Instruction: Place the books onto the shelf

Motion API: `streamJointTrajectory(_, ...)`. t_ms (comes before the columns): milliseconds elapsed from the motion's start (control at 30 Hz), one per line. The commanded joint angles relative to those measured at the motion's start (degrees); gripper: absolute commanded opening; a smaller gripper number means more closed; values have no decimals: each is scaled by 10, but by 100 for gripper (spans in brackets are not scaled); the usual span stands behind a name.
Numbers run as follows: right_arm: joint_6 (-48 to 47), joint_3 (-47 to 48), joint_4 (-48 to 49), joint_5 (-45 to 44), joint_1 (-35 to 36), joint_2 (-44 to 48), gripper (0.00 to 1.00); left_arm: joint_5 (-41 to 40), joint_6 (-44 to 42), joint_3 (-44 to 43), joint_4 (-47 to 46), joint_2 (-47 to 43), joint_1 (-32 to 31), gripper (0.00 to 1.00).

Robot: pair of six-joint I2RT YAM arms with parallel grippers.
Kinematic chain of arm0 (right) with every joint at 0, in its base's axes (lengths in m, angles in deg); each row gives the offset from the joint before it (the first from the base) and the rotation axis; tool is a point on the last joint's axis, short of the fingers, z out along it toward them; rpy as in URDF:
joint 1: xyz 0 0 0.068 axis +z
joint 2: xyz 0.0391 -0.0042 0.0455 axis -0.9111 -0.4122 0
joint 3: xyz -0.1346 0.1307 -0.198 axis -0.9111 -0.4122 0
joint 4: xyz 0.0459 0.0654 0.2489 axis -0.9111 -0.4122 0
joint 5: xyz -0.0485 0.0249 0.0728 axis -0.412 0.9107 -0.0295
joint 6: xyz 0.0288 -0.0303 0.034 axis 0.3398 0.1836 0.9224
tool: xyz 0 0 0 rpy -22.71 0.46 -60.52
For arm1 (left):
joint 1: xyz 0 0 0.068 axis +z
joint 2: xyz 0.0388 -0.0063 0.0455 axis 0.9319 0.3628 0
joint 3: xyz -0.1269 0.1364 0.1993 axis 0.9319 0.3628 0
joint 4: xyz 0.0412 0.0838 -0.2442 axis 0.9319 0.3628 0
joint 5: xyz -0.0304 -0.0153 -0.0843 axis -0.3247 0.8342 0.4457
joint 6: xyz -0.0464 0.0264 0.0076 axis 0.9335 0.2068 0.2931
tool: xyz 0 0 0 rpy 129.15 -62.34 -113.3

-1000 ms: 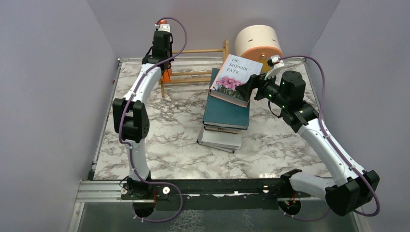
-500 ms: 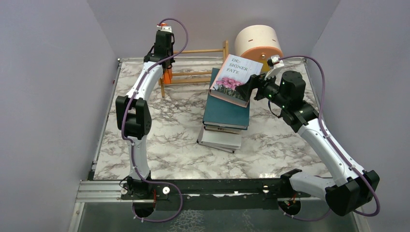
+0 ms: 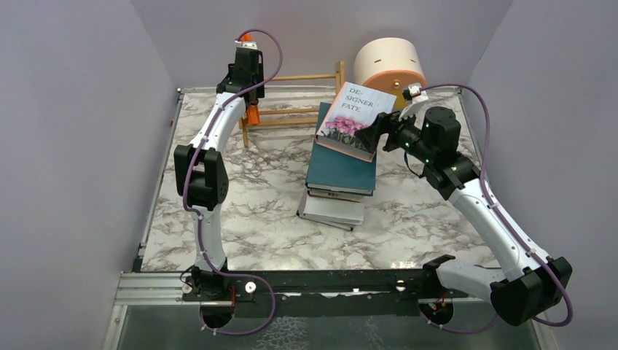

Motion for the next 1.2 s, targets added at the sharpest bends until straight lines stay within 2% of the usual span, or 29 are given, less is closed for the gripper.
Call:
streamJointTrajectory(0,1,-4,8,12,2,1,86,-32,3,-16,17,-9,3,47)
streamJointTrajectory(200,2,-2,8,15,2,-1,86,-61,6,-5,20,-33,7,49)
streamJointTrajectory(633,6,6,8,27,1,-4,86,-71,34,31,31,-75,29,49)
streamJointTrajectory(933,6,5,9,32,2,-2,86,-62,47,57,30,-86,43,49)
streamJointTrajectory(1167,5,5,7,24,2,2,86,-41,71,74,24,-142,42,49)
